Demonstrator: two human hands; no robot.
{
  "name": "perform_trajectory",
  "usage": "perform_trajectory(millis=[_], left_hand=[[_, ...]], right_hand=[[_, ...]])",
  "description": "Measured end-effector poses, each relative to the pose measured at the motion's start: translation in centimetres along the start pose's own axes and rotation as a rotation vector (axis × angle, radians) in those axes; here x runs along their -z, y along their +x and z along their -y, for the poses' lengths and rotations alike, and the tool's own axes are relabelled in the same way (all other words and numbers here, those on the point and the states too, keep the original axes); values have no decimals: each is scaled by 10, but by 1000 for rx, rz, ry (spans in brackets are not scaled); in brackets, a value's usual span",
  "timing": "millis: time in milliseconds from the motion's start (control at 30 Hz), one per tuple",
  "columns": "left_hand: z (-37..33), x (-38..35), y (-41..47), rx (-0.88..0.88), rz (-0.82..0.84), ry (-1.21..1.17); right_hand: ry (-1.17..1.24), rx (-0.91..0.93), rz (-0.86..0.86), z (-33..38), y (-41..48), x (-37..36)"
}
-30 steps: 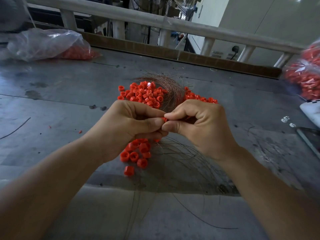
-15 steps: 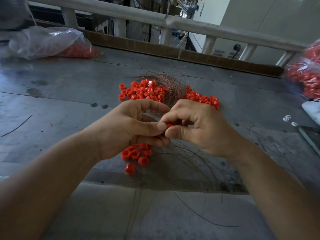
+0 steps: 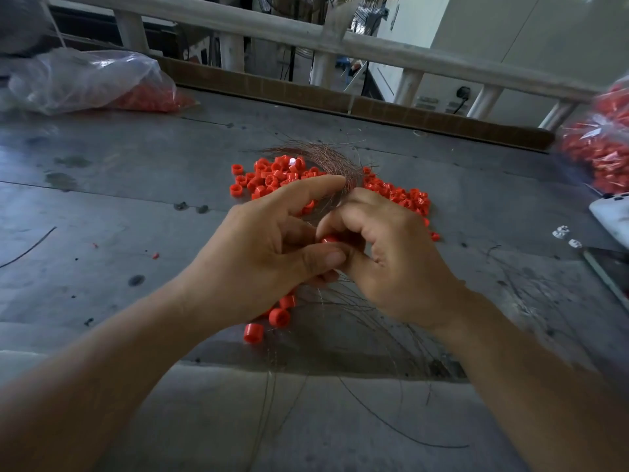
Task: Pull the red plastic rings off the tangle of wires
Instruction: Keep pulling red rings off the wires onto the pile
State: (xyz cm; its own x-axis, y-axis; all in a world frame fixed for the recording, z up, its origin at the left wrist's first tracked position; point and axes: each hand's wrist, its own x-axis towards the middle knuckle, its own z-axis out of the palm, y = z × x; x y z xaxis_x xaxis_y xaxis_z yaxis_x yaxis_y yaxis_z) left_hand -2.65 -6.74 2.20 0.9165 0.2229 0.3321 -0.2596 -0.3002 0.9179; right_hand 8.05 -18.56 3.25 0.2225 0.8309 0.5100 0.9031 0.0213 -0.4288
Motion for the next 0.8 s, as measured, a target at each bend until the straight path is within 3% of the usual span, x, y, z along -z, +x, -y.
perform_trajectory(millis=[267,400,600,800], left_hand=[[-3,2,3,96,10,-214],[-2,9,6,174,-9,-333],[-6,18,10,148,-80,-697],[-10,23,11,132,-85,-797]], right_hand=[[121,-52,-2,1,2,4],[323,-140,10,1,2,6],[678,-299,89,1,2,7],[839,-410,111,-2,3,17]])
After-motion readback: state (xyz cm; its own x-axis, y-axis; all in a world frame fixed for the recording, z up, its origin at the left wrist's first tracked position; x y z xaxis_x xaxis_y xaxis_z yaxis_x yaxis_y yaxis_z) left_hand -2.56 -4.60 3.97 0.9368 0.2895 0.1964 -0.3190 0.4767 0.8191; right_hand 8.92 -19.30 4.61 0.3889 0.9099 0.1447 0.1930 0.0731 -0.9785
